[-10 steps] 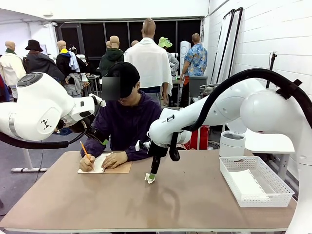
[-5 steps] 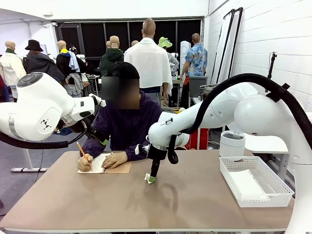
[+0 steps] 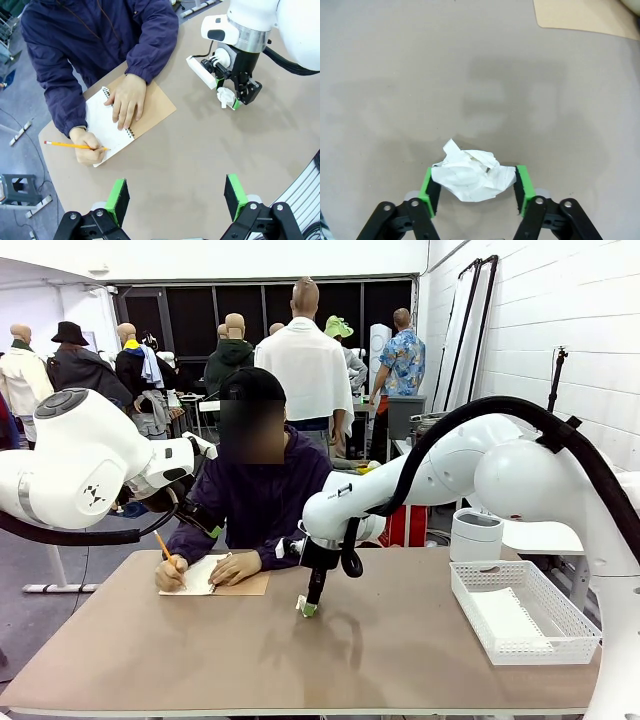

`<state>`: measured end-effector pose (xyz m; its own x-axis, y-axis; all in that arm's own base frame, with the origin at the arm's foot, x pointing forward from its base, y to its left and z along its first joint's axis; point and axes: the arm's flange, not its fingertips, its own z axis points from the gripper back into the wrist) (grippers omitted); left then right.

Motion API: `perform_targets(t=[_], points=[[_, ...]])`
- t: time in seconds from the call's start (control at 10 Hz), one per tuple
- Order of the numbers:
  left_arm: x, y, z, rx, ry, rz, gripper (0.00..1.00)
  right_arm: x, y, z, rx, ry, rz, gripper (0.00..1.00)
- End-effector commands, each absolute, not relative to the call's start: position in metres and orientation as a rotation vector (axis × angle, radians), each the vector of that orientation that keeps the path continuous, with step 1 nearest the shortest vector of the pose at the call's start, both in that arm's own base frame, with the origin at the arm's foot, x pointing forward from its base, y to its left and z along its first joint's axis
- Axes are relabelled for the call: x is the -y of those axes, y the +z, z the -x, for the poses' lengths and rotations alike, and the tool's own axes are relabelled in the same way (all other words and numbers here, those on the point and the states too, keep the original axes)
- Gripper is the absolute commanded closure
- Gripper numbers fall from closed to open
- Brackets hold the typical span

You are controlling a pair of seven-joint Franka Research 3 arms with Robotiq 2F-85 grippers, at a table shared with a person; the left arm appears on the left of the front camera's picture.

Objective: Sort the paper based on its condition.
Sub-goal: If a person hands you a paper, place it in the Organizing basket , and if it's crumpled, put it in the Trash can.

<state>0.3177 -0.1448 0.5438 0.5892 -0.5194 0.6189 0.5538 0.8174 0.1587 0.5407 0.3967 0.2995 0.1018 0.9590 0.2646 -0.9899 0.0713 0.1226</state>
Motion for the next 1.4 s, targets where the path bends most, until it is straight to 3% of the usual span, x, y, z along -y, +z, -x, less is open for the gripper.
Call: perform_targets(t=[0.0,0.2,0.6,1.0,1.3], points=[[0.144,0.543,-0.318,0.701,-0.633,0.057,0.0,-0.401,0.301,-0.545,0.104,1.448,-0.326,0.48],[0.144,0.543,-0.318,0.701,-0.633,0.057,0.0,-0.399,0.301,-0.547,0.11,1.44,-0.345,0.86],[0.144,0.543,-0.318,0.701,-0.633,0.057,0.0,-0.389,0.312,-0.544,0.139,1.387,-0.413,0.86],[0.144,0.543,-0.318,0.701,-0.633,0.057,0.0,-0.317,0.408,-0.503,0.303,1.155,-0.425,0.86],[0.144,0.543,-0.318,0.701,-0.633,0.057,0.0,-0.25,0.455,-0.479,0.426,0.952,-0.338,0.86]])
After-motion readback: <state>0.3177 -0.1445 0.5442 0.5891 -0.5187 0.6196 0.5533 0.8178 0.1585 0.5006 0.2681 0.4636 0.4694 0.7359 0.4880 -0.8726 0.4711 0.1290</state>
